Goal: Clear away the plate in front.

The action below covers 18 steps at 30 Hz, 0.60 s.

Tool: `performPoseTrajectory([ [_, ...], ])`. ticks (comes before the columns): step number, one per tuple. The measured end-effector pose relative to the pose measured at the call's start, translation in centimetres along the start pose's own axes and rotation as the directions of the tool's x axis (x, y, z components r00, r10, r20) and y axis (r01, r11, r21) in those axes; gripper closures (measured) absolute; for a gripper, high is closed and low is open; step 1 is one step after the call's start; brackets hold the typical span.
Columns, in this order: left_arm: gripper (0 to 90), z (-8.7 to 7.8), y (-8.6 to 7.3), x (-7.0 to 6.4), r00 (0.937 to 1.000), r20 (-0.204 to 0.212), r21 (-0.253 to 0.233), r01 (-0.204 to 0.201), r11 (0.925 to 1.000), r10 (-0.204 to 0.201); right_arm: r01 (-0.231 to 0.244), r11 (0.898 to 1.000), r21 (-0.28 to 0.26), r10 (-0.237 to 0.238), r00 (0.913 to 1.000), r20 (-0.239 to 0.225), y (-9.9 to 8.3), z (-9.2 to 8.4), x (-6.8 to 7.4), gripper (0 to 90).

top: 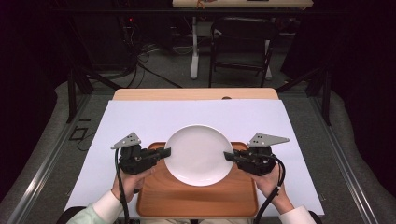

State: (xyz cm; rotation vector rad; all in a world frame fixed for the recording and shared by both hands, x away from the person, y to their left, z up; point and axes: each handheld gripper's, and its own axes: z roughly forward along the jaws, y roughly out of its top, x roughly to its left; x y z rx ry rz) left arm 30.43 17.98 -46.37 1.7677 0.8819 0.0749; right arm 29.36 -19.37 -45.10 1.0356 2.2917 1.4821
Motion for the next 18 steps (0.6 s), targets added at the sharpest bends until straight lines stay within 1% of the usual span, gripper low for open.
performPoseTrajectory([
  [4,82.6,-0.2,-0.4,0.0,0.9997,0.015,0.014,0.017,0.9997,-0.018,-0.018,1.0,0.009,0.019,0.9998,-0.007,-0.3,0.0,0.1,79.5],
  [7,82.6,-0.3,-0.7,0.0,0.9993,0.02,0.026,0.032,0.9991,-0.033,-0.022,0.999,0.026,0.023,0.9997,-0.013,-0.5,0.0,0.3,79.7],
  [10,82.6,-0.5,-0.9,-0.1,0.9994,0.02,0.045,0.028,0.9986,-0.029,-0.035,0.999,0.04,0.036,0.999,-0.026,-0.7,0.1,0.4,80.6],
  [12,82.4,-0.5,-1.1,-0.1,0.9997,0.014,0.071,0.02,0.9973,-0.021,-0.042,0.997,0.058,0.044,0.9986,-0.03,-0.9,0.2,0.6,81.1],
  [14,82.5,-0.4,-1.5,0.0,0.9988,0.027,0.101,0.038,0.9941,-0.041,-0.049,0.996,0.074,0.051,0.9983,-0.028,-1.1,0.3,0.6,81.3],
  [15,82.5,-0.4,-1.6,0.1,0.9987,0.026,0.106,0.042,0.9935,-0.045,-0.058,0.994,0.091,0.061,0.9977,-0.03,-1.3,0.5,0.6,81.3],
  [18,82.5,-0.4,-1.9,0.1,0.9983,0.023,0.128,0.051,0.9905,-0.055,-0.074,0.991,0.115,0.078,0.9964,-0.032,-1.5,0.8,0.6,81.3],
])
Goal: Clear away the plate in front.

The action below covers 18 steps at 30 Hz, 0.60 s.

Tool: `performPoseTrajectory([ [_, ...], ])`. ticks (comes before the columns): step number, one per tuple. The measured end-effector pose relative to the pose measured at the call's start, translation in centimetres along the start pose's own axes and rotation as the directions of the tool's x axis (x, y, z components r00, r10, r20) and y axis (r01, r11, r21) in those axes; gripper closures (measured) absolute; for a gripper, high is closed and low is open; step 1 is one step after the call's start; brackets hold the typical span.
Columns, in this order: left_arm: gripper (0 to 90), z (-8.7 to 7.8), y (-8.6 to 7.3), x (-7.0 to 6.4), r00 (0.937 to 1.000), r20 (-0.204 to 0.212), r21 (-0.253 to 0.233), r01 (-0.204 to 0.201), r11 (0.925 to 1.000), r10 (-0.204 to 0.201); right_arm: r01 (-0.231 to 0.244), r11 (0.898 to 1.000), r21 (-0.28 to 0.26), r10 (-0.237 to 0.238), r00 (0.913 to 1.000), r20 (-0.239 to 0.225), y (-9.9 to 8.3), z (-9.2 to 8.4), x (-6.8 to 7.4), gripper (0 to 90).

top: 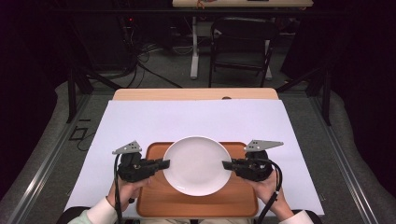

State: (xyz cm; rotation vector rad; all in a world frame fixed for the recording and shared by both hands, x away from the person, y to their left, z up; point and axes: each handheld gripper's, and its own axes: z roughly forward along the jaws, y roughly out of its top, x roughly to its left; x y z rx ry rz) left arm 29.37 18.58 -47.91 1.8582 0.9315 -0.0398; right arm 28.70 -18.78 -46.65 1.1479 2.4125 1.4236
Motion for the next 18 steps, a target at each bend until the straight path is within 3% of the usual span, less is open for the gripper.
performPoseTrajectory([
  [6,82.2,0.0,-0.2,0.1,1.0,-0.002,0.017,0.009,0.9998,-0.009,-0.021,0.999,0.036,0.021,0.9997,-0.007,-0.4,0.3,0.1,81.3],
  [14,81.5,1.0,-0.7,0.8,0.9988,-0.003,0.107,0.05,0.993,-0.05,-0.038,0.994,0.104,0.039,0.9992,-0.005,-0.8,1.2,0.0,81.2],
  [18,81.4,1.4,-0.8,0.9,0.9984,-0.011,0.126,0.056,0.9904,-0.055,-0.044,0.99,0.135,0.044,0.999,0.002,-1.0,1.6,-0.2,80.9],
])
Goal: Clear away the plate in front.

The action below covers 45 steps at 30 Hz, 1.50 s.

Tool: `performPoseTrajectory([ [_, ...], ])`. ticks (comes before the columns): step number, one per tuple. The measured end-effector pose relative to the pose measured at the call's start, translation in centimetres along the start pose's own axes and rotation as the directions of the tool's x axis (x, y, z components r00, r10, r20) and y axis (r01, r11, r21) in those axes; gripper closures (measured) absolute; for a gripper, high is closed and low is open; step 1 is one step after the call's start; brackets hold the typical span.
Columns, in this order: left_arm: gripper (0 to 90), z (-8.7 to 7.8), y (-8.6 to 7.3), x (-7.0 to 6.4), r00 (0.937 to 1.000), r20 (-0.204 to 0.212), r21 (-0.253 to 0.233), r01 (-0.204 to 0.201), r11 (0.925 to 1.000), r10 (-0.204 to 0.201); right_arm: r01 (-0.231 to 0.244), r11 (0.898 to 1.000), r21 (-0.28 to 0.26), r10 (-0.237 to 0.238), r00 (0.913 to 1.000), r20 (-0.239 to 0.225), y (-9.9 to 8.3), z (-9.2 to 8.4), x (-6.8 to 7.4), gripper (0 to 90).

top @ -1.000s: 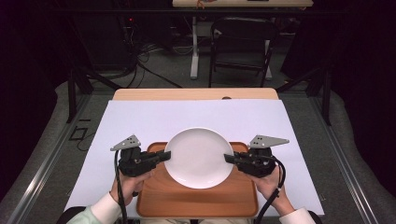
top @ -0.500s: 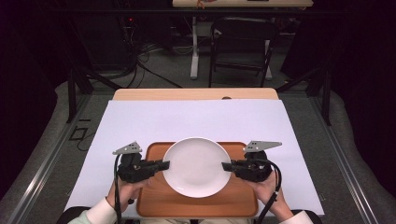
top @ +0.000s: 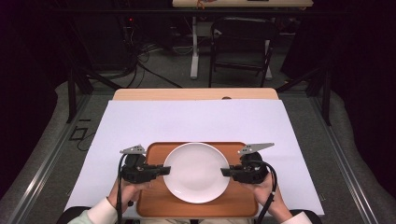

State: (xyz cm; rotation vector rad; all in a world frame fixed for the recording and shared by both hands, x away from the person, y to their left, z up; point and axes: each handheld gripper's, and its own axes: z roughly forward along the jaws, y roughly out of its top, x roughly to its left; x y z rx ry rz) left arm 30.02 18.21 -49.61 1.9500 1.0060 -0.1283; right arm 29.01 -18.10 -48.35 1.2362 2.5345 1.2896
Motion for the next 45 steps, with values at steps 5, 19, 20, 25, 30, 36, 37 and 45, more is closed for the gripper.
performPoseTrajectory([
  [5,81.7,0.2,0.0,0.1,1.0,-0.004,0.012,0.002,0.9999,-0.002,-0.01,0.999,0.033,0.01,0.9999,0.007,-0.1,0.4,-0.2,80.2],
  [19,79.8,1.1,-0.1,-0.1,0.9965,-0.077,0.004,-0.033,0.9995,0.033,-0.003,0.997,0.074,0.001,0.9998,0.019,-0.1,1.1,-0.4,77.0],
  [20,79.2,1.1,0.0,-0.1,0.9956,-0.083,0.006,-0.043,0.9991,0.043,0.003,0.997,0.078,-0.004,0.9997,0.023,-0.1,1.1,-0.4,76.5],
  [25,77.0,1.7,0.0,0.1,0.9935,-0.105,0.003,-0.044,0.999,0.044,0.01,0.996,0.093,-0.013,0.9993,0.034,0.0,1.4,-0.5,74.8],
  [30,74.4,2.4,0.1,0.3,0.99,-0.129,0.013,-0.056,0.9984,0.057,0.007,0.994,0.111,-0.011,0.9992,0.037,0.0,1.7,-0.9,73.2],
  [36,70.6,3.6,0.2,1.0,0.9881,-0.147,0.031,-0.039,0.9987,0.044,-0.019,0.99,0.143,0.014,0.9993,0.033,0.2,2.6,-1.7,70.6],
  [37,69.8,3.8,0.1,1.1,0.9878,-0.151,0.038,-0.035,0.9987,0.04,-0.023,0.989,0.148,0.018,0.9994,0.029,0.2,2.8,-1.9,70.0],
  [45,66.9,4.5,0.1,1.5,0.9853,-0.167,0.056,-0.028,0.998,0.037,-0.054,0.981,0.189,0.047,0.9982,0.038,0.4,4.0,-2.8,66.8],
])
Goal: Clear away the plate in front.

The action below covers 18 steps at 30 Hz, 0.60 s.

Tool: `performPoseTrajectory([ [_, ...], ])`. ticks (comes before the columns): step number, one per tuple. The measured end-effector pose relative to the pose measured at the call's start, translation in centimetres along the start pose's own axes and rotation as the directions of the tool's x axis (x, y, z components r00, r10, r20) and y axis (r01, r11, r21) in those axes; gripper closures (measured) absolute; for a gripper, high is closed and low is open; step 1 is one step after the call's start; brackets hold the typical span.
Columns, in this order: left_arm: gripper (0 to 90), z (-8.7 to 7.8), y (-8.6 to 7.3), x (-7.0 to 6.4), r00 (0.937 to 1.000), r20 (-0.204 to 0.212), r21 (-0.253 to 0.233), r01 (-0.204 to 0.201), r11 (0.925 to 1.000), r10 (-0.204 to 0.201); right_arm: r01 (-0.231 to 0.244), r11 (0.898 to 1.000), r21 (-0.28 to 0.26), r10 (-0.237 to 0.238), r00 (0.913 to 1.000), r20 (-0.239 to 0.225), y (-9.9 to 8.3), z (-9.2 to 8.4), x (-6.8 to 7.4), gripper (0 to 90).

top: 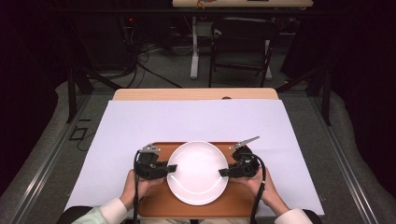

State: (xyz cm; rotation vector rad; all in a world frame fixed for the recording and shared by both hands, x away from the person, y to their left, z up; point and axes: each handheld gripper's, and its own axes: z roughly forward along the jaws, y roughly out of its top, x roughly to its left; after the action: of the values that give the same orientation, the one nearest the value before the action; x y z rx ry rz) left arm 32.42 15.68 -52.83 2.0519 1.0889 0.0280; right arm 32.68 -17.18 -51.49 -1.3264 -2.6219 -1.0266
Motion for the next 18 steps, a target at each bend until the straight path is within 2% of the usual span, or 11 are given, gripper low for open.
performPoseTrajectory([
  [8,65.6,0.6,0.0,0.4,0.9996,0.006,0.01,0.028,0.9995,-0.028,0.01,0.999,0.031,-0.011,0.9997,0.019,0.4,0.5,-0.3,63.9],
  [18,62.2,1.2,0.0,0.5,0.9996,-0.016,0.032,0.025,0.9992,-0.025,0.005,0.999,0.045,-0.007,0.9991,0.042,0.7,1.2,-0.5,61.3],
])
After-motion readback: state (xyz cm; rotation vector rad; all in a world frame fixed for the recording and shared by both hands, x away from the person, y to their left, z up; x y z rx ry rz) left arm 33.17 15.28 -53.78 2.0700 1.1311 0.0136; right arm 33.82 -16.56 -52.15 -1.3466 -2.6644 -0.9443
